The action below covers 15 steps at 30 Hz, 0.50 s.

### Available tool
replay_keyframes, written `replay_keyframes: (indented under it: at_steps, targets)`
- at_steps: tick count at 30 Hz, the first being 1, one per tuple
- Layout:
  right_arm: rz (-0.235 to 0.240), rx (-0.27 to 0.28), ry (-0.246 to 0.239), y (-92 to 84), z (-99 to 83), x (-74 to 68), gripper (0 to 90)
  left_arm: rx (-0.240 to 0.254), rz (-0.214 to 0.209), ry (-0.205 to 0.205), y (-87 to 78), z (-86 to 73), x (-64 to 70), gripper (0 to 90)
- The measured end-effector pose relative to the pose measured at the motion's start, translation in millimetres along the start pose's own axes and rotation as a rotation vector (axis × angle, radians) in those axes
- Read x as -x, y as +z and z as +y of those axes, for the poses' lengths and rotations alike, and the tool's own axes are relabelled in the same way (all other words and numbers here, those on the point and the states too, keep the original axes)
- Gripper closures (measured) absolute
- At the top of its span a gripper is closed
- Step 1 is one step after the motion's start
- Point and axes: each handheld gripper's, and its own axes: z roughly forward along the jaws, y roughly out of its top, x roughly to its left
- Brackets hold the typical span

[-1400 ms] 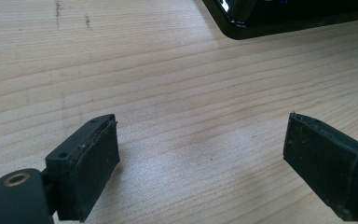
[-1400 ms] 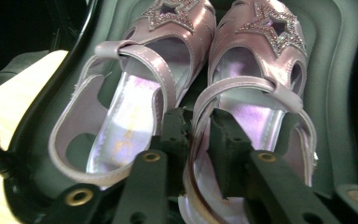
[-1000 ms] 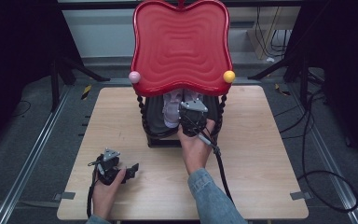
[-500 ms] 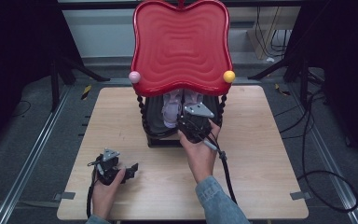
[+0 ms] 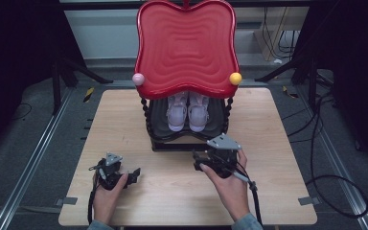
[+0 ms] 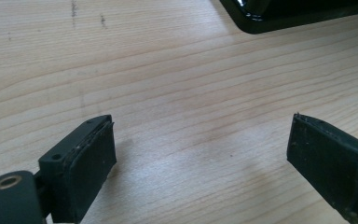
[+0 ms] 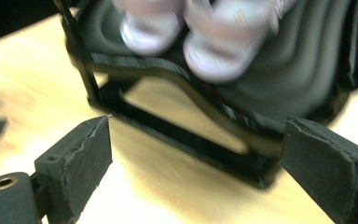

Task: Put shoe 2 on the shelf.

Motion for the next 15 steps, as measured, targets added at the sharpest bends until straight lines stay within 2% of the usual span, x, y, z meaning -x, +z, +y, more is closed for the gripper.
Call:
replay_keyframes:
  at_steps: [3, 6, 8, 15]
  targets:
    - [-0.008, -0.013, 0.017, -3.8, -21.3, 15.2, 8.7, -0.010, 0.010, 0.000, 1.8, -1.5, -2.0, 7.0]
    - [-0.030, -0.044, 0.028, -3.8, -44.5, 34.2, 8.5, -0.020, 0.018, 0.004, 3.3, -2.5, -3.7, 6.3]
    - [-0.041, -0.078, 0.054, -2.1, -62.8, 49.4, 8.4, -0.016, 0.025, 0.008, 4.1, -2.9, -4.2, 5.8]
    - [-0.067, -0.159, 0.106, 7.1, -100.5, 79.2, 8.2, -0.008, 0.052, 0.034, 5.9, -4.4, -3.0, 5.2]
